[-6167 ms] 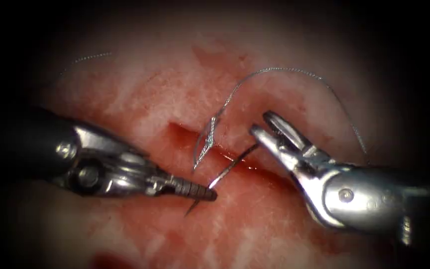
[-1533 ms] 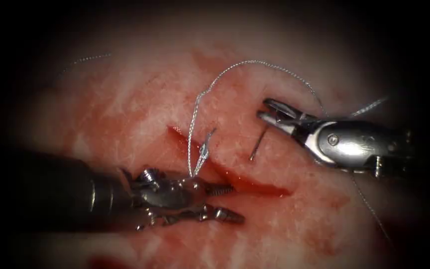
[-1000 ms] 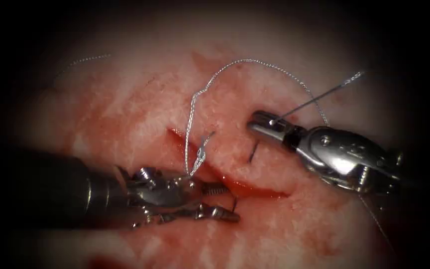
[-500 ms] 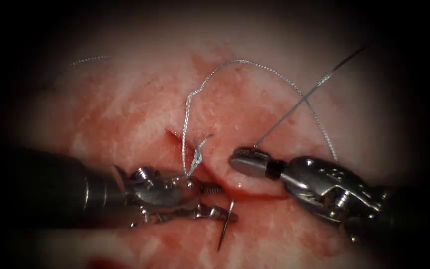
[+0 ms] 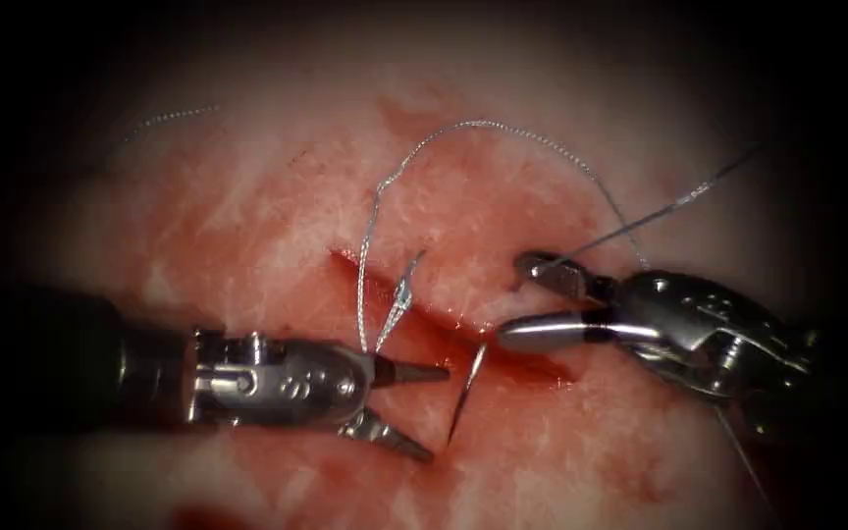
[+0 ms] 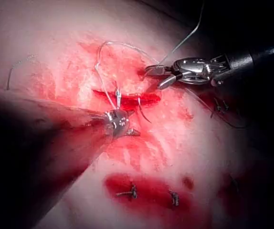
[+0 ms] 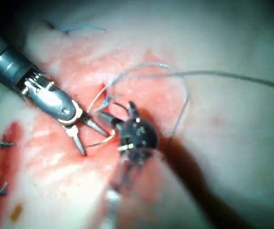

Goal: Wound Closure

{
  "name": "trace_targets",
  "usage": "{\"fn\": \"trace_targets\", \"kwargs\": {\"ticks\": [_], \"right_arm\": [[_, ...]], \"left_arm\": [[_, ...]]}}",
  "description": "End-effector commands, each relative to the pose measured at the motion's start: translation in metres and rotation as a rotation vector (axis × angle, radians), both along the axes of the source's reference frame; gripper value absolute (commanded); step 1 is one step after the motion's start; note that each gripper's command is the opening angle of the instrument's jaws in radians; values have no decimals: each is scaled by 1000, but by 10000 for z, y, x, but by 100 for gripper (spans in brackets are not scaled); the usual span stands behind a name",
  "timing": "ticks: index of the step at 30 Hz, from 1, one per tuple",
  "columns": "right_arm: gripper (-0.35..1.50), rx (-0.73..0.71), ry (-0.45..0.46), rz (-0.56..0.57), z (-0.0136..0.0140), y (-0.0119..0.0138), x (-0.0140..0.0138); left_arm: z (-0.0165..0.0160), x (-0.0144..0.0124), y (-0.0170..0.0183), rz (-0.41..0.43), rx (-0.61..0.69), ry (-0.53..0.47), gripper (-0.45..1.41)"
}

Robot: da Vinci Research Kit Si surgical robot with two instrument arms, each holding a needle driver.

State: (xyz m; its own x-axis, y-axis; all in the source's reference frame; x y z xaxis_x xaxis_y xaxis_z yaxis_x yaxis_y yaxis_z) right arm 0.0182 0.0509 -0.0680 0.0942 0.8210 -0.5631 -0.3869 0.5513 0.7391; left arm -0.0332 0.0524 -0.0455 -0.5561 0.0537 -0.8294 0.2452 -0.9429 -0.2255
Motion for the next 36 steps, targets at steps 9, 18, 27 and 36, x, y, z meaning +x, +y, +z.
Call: {"fn": "trace_targets", "kwargs": {"ticks": [9,18,27,36], "right_arm": [[133,41,35,-1,7,10,-29],[133,52,56,14,16,6,-35],[133,45,57,21,19,2,-32],[133,42,54,30,20,1,-32]], "left_arm": [[0,-3,21,37,-217,-178,58],[1,-16,18,43,-276,-256,64],[7,-39,28,42,-300,-273,62],[20,-40,10,69,-318,-285,-35]]}}
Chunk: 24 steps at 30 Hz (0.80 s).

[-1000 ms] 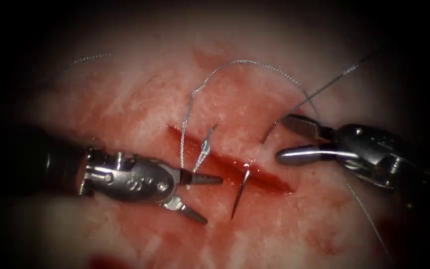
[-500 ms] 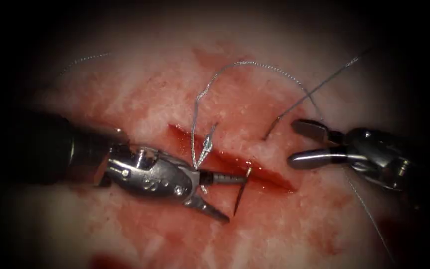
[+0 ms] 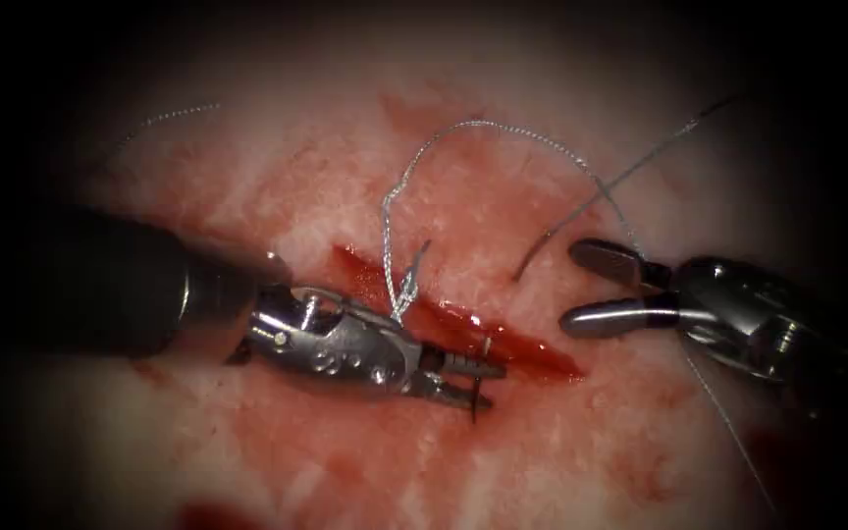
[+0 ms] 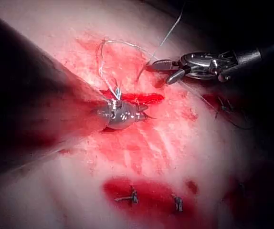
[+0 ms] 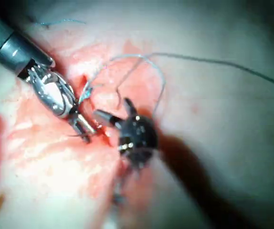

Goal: Wound Closure

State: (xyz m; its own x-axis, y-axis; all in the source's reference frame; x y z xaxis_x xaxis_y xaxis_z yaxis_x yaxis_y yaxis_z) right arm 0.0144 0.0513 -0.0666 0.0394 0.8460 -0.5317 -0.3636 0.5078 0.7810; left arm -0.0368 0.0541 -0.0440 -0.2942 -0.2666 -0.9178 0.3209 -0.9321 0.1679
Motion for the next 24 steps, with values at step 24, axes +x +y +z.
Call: {"fn": "trace_targets", "kwargs": {"ticks": [24], "right_arm": [[133,-1,1,-1,4,-10,8]], "left_arm": [[-97,7,7,-312,1174,188,-35]]}}
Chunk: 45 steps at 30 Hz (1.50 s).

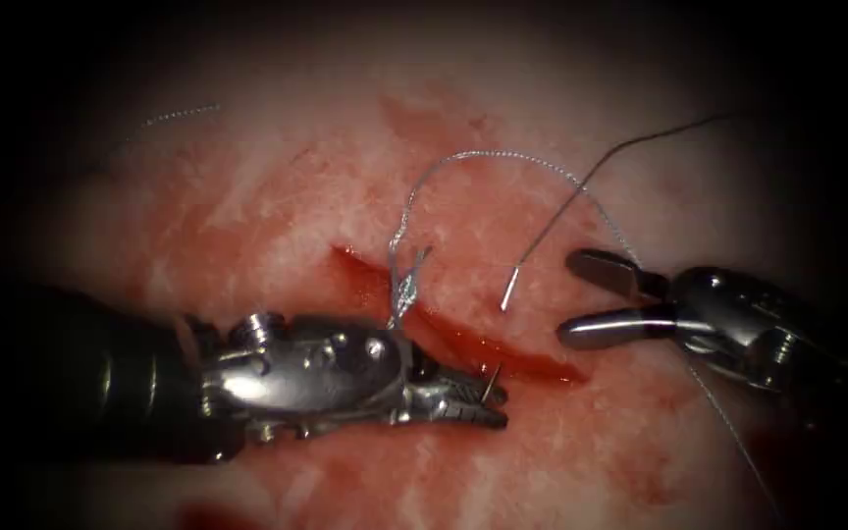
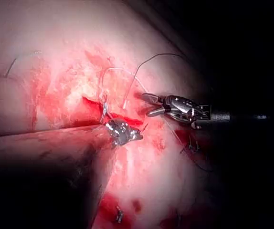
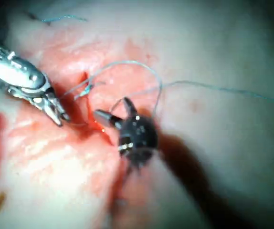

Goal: Wound Closure

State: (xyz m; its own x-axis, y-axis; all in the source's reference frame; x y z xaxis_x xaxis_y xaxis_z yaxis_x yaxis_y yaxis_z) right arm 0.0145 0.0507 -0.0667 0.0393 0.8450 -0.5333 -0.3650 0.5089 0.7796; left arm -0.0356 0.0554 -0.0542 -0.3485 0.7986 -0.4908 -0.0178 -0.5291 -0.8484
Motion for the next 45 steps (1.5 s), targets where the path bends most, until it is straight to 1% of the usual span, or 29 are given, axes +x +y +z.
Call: {"fn": "trace_targets", "kwargs": {"ticks": [1,4,7,11,13,15,17,18,19,21,22,23,24,27,28,29,31,34,35,37,39,41,42,45], "right_arm": [[133,1,2,-2,4,-4,7],[133,0,3,-3,4,-6,7],[133,0,4,-4,3,-7,7],[133,1,6,-7,1,-10,6],[133,6,8,-7,0,-12,6],[133,6,10,-9,-2,-15,6],[133,6,11,-11,-4,-18,7],[133,6,12,-12,-5,-20,7],[133,7,13,-14,-7,-22,7],[133,8,14,-15,-9,-23,7],[133,10,15,-16,-11,-25,7],[135,10,15,-16,-12,-25,7],[135,12,17,-17,-15,-27,8],[135,14,18,-19,-19,-29,8],[133,22,22,-20,-24,-32,8],[133,28,23,-20,-25,-33,9],[133,35,26,-20,-28,-36,10],[131,36,27,-21,-32,-40,11],[131,36,28,-22,-34,-43,12],[130,43,35,-29,-37,-45,14],[130,61,39,-24,-39,-46,15],[128,108,46,-11,-40,-44,15],[130,167,57,6,-41,-41,15],[131,186,83,41,-46,-33,9]], "left_arm": [[3,-4,-7,6,23,-3,-35],[-9,-2,-13,37,91,-21,-35],[-19,3,-23,89,162,-42,-35],[-35,17,-30,159,246,-68,-35],[-43,25,-29,187,263,-83,-35],[-50,31,-25,185,265,-85,-35],[-56,35,-17,190,209,-108,-35],[-59,35,-13,193,155,-126,-35],[-64,34,-5,186,67,-148,-35],[-69,32,5,175,-35,-180,-35],[-75,29,15,162,-177,-224,-35],[-79,27,21,152,-235,-246,-35],[-84,24,30,127,-343,-286,-35],[-91,20,45,90,-479,-319,-35],[-97,17,64,53,-612,-324,-35],[-98,16,73,40,-656,-318,-35],[-99,16,90,7,-714,-310,-35],[-99,18,112,-35,-757,-301,-35],[-97,19,129,-60,-781,-287,-35],[-92,22,146,-89,-802,-269,-35],[-87,24,150,-98,-810,-259,-35],[-80,25,146,-99,-819,-247,-35],[-74,25,140,-100,-845,-240,-35],[-63,24,125,-70,-921,-202,-35]]}}
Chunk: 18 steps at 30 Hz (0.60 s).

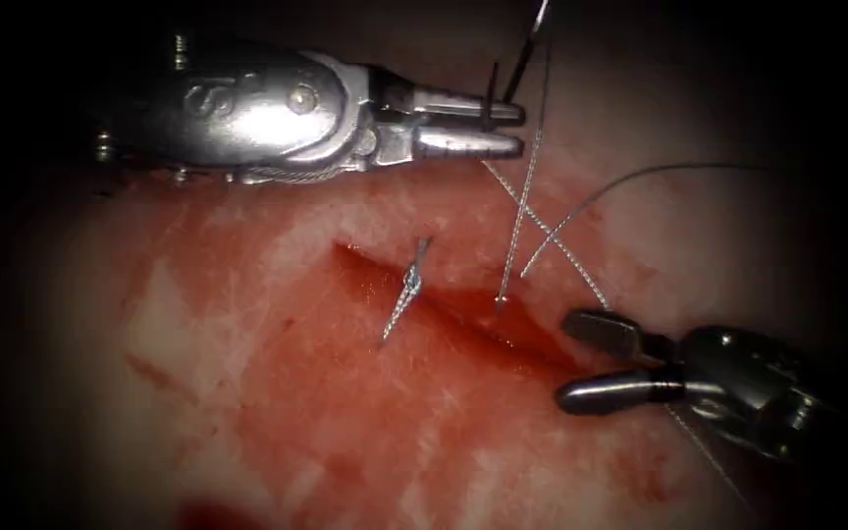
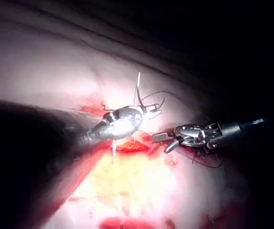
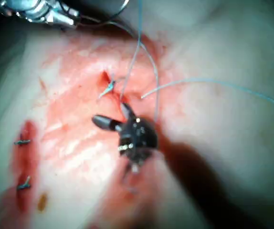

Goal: Wound Closure

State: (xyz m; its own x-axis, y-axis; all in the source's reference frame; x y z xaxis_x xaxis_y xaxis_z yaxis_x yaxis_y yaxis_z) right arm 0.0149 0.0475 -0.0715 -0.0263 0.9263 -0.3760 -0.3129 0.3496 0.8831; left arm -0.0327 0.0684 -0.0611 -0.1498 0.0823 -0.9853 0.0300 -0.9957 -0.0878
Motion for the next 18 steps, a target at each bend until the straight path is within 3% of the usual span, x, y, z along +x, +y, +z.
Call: {"fn": "trace_targets", "kwargs": {"ticks": [1,10,18], "right_arm": [[131,43,8,26,1,2,3],[130,281,65,131,-18,16,1],[130,338,45,217,-19,30,19]], "left_arm": [[9,-6,-8,-2,-16,11,-35],[42,-4,-82,-21,-201,73,-35],[45,-6,-116,-45,-275,115,-35]]}}
